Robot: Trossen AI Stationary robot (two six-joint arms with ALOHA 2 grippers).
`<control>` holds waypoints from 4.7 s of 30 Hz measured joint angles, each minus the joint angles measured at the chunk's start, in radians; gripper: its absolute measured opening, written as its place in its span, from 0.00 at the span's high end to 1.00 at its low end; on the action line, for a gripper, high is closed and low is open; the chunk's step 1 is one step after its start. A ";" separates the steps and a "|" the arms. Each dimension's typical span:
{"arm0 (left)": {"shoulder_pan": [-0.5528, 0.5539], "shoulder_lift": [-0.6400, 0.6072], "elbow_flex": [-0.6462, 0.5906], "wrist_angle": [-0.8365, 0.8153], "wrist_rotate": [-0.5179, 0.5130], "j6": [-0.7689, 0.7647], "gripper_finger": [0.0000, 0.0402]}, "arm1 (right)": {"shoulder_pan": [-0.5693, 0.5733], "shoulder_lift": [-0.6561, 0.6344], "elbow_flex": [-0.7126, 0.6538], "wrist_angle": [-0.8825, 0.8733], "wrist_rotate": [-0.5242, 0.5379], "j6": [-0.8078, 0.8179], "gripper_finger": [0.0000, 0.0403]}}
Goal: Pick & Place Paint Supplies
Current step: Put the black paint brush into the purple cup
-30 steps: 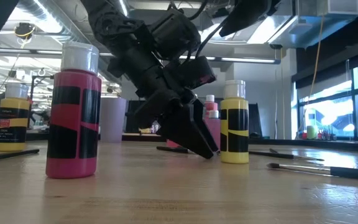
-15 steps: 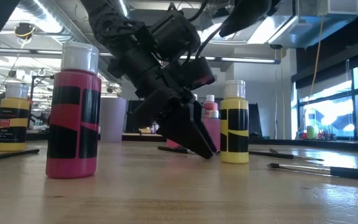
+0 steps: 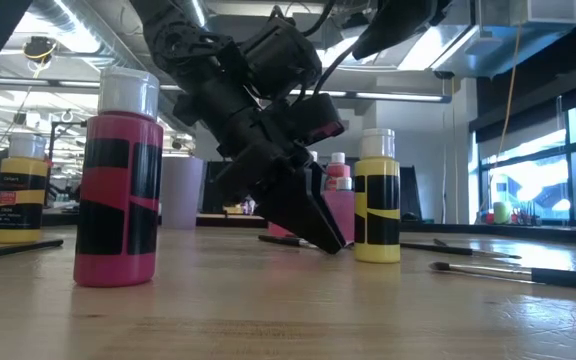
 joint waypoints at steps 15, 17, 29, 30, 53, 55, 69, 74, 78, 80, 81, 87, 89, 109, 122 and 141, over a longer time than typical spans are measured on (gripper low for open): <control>0.012 0.008 0.000 -0.006 0.005 0.093 0.75 | 0.000 0.000 0.000 0.002 -0.024 0.000 0.68; 0.015 0.018 0.002 -0.005 0.012 0.094 0.77 | 0.000 0.000 0.000 0.002 -0.025 0.000 0.68; 0.015 0.037 0.004 0.021 0.016 0.142 0.97 | 0.000 0.000 0.000 0.002 -0.027 0.000 0.68; 0.015 0.037 0.004 0.020 0.014 0.146 0.98 | 0.000 0.000 0.000 0.001 -0.027 0.000 0.68; -0.022 -0.023 -0.003 0.006 -0.126 0.174 1.00 | 0.000 0.000 0.000 -0.006 -0.029 0.000 0.68; -0.024 -0.050 -0.007 -0.025 -0.170 0.177 1.00 | 0.000 0.000 -0.001 -0.008 -0.029 0.000 0.68; -0.065 -0.182 -0.005 -0.049 -0.388 0.221 1.00 | 0.020 0.000 -0.001 -0.014 -0.022 0.001 0.68; -0.080 -0.288 -0.003 -0.083 -0.463 0.216 1.00 | 0.046 0.000 -0.001 -0.045 0.037 0.007 0.68; -0.099 -0.395 -0.005 -0.126 -0.526 0.217 1.00 | 0.082 0.000 -0.001 -0.093 0.145 0.056 0.68; -0.100 -0.456 -0.023 -0.104 -0.541 0.216 1.00 | 0.100 0.000 -0.001 -0.115 0.190 0.084 0.68; -0.096 -0.489 -0.037 -0.092 -0.552 0.212 1.00 | 0.108 0.000 -0.001 -0.128 0.213 0.097 0.68; -0.040 -0.684 -0.205 0.172 -0.567 0.214 1.00 | 0.150 0.000 -0.001 -0.237 0.288 0.212 0.68; -0.020 -0.741 -0.288 0.301 -0.531 0.215 1.00 | 0.158 0.000 -0.001 -0.297 0.299 0.273 0.68; 0.149 -0.785 -0.738 1.307 -0.784 0.400 1.00 | 0.095 0.000 -0.001 -0.488 0.410 0.473 0.68; 0.431 -0.698 -0.738 1.311 -0.740 0.350 1.00 | -0.035 0.000 -0.069 -0.502 0.369 0.531 0.68; 0.709 -0.466 -0.725 1.475 -0.569 0.210 1.00 | -0.108 0.000 -0.099 -0.400 0.377 0.521 0.68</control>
